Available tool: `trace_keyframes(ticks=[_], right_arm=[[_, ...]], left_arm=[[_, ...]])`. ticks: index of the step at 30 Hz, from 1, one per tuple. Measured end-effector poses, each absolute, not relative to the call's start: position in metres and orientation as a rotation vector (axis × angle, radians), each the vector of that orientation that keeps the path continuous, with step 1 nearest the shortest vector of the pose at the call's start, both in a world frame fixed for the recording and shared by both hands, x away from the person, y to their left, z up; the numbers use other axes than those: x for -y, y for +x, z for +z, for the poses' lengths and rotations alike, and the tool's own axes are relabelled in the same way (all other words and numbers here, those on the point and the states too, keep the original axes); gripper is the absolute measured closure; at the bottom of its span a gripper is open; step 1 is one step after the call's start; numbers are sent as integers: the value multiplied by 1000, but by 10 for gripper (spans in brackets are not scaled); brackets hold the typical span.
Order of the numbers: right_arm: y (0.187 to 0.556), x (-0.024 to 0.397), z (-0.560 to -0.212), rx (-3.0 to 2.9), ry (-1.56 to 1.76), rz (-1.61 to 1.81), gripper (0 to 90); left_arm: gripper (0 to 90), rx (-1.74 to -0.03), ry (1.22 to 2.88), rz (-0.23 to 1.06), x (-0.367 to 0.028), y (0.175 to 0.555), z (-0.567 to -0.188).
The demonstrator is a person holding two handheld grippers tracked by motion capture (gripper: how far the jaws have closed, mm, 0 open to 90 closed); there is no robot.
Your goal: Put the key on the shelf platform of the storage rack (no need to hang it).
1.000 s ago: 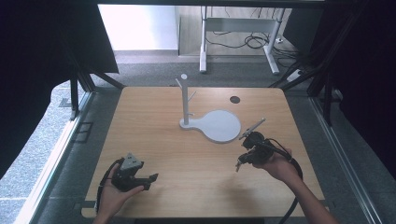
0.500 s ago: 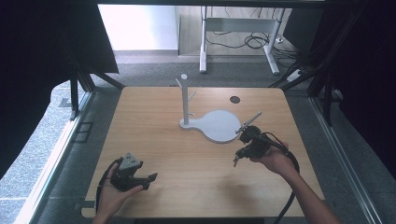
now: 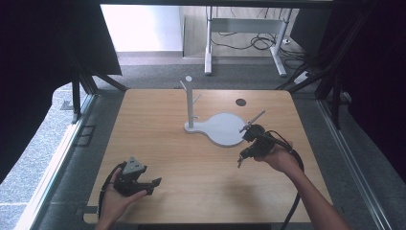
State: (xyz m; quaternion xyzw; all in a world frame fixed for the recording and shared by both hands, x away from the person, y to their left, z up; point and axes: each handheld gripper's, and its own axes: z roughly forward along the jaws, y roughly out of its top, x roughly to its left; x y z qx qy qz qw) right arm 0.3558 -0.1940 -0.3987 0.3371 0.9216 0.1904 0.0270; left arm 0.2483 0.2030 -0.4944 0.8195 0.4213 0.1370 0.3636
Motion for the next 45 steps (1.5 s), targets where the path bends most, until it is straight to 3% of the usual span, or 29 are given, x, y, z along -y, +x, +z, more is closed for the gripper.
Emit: trace_keyframes(ticks=[45], right_arm=[[417, 173, -395, -2820, 1127, 607, 894]], left_arm=[[262, -1079, 2117, 343, -202, 249, -496]])
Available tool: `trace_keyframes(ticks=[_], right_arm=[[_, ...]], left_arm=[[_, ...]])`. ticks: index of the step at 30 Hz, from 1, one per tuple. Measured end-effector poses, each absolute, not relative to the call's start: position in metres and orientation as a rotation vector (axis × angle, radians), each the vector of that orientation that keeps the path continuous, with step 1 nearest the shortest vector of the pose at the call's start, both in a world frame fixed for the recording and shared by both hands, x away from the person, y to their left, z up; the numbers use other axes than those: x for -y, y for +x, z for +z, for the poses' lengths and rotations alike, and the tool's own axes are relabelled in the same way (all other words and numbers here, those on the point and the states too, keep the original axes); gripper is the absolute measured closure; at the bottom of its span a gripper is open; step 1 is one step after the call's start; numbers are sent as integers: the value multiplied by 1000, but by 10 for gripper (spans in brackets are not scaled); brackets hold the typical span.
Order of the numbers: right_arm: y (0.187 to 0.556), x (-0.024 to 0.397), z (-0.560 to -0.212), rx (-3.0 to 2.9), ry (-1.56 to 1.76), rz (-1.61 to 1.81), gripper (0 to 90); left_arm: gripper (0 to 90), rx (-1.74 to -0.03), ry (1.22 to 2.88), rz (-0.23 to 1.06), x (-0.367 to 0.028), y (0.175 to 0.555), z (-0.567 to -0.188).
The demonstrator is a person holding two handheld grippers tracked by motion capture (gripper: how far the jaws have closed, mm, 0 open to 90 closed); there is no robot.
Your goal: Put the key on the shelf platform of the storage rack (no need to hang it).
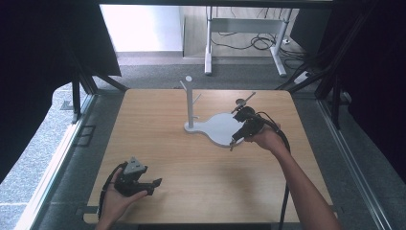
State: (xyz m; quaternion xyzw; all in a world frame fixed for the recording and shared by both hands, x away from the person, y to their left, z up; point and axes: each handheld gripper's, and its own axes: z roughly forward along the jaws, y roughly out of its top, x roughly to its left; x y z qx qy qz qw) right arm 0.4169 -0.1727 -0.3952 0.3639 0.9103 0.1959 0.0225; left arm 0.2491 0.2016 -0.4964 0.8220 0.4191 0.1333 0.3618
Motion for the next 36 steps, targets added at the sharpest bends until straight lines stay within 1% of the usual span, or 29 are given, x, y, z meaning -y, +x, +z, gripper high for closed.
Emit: trace_keyframes(ticks=[36], right_arm=[[460, 170, -404, -2784, 1232, 631, 894]], left_arm=[[262, -1082, 2110, 347, -206, 249, -495]])
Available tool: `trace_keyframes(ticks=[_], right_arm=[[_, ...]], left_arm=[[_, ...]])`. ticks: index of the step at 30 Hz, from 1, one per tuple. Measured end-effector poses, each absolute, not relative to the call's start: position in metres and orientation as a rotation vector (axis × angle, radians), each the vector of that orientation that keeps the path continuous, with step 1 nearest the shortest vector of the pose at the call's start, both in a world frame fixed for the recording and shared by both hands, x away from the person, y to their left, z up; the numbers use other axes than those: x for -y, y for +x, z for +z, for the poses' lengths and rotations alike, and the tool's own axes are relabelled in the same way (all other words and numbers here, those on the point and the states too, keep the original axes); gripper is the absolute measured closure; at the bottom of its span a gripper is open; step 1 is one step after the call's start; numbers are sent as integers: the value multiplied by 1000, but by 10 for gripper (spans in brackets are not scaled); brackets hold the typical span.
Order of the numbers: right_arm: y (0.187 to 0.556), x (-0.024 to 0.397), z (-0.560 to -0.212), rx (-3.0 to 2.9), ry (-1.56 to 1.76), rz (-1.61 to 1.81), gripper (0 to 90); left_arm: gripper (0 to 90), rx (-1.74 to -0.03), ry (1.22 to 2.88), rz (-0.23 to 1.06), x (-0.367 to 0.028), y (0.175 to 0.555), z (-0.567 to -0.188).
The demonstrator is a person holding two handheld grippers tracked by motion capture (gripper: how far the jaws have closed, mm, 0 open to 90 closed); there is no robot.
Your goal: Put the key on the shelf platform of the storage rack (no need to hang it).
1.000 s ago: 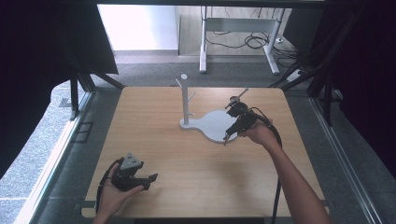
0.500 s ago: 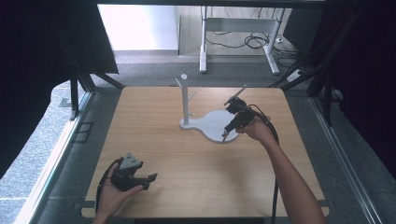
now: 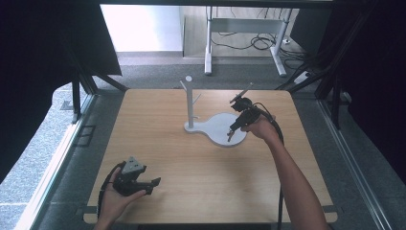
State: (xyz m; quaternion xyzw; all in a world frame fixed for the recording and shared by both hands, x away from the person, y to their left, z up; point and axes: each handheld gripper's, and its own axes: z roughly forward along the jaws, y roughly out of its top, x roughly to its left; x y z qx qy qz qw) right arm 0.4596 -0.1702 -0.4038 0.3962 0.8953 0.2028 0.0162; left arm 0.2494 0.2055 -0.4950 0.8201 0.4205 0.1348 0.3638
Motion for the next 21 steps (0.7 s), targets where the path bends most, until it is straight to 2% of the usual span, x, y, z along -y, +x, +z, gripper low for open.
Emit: trace_keyframes(ticks=[21], right_arm=[[488, 167, -410, -2746, 1304, 631, 894]], left_arm=[[263, -1086, 2108, 344, -207, 251, -496]])
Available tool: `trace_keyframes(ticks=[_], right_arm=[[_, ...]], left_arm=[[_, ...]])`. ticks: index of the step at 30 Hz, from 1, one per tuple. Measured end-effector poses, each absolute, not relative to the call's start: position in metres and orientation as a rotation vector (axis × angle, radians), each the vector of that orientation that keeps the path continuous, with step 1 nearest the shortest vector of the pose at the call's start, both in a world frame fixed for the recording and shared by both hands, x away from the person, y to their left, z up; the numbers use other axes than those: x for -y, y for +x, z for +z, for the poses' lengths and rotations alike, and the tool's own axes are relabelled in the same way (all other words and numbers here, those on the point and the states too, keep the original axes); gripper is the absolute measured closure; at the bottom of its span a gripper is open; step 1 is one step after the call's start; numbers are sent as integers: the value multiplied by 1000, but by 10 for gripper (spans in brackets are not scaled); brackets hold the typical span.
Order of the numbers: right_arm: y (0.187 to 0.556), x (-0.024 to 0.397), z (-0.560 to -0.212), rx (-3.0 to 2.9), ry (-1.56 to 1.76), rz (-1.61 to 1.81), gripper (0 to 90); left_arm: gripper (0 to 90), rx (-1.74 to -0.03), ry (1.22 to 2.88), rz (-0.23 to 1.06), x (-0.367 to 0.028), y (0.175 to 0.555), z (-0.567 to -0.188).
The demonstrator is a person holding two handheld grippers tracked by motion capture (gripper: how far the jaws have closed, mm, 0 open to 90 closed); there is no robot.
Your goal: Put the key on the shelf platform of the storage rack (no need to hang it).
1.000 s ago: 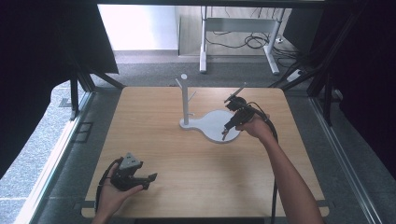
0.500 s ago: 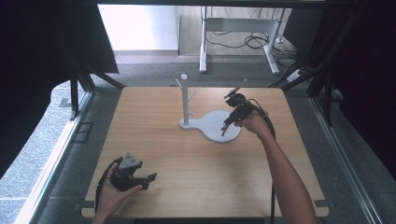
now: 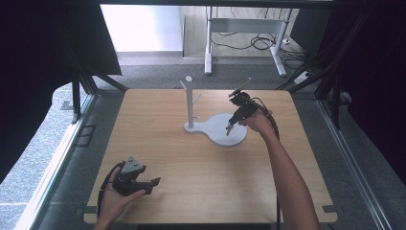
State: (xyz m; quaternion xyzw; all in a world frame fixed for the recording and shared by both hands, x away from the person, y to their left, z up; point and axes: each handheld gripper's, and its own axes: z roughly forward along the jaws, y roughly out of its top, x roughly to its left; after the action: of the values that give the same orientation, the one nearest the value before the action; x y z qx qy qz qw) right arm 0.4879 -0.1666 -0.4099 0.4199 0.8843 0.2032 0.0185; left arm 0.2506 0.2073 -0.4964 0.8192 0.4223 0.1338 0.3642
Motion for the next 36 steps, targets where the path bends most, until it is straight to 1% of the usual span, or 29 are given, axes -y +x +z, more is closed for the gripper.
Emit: trace_keyframes(ticks=[11, 28, 36], right_arm=[[500, 162, -423, -2738, 1338, 627, 894], [507, 159, -441, -2679, 1394, 648, 893], [512, 162, -458, -2657, 1435, 628, 893]], left_arm=[[263, -1095, 2098, 343, -209, 251, -496], [263, -1095, 2099, 344, -209, 251, -496], [263, -1090, 2105, 341, -209, 252, -497]])
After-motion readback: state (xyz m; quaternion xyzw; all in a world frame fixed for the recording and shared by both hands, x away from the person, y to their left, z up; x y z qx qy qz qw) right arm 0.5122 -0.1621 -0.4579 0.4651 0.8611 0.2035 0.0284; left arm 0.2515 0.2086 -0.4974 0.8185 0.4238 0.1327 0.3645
